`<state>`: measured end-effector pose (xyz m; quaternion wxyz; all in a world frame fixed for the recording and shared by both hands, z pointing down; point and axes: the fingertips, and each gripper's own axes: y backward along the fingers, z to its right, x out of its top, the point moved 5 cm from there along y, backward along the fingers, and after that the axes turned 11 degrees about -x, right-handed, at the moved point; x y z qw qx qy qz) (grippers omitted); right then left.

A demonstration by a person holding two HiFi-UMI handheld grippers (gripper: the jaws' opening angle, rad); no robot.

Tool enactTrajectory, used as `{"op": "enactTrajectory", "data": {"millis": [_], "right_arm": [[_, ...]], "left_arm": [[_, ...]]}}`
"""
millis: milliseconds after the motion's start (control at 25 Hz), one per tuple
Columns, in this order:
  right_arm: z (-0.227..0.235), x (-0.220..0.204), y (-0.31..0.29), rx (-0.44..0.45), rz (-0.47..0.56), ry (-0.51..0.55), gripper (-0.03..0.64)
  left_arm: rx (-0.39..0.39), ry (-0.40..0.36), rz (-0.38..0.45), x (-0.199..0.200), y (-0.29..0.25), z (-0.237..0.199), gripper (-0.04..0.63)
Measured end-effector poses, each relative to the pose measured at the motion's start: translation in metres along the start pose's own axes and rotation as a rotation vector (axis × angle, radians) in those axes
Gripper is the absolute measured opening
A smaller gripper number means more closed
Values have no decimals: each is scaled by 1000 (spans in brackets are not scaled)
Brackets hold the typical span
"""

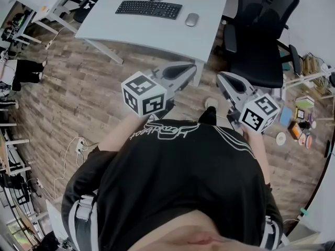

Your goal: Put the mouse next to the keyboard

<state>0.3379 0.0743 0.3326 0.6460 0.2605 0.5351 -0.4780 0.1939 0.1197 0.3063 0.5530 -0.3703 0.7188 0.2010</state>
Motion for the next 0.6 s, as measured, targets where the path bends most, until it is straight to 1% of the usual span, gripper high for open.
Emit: {"op": "enactTrajectory", "data": {"millis": [120,240,320,600], "right_arm": [[-2,1,0,-7,2,-2,15],[-2,-2,-3,-15,-3,-6,15],[-1,-4,-4,-19,-8,-9,15],[1,-7,-2,-27,-14,-10,15]], "left_arm": [[-1,-13,-14,0,-1,1,8],[29,-43,-34,-3,0,-4,8],[35,-55,-43,-7,0,-5,8],[8,-46,-36,-10,-2,-2,8]]}}
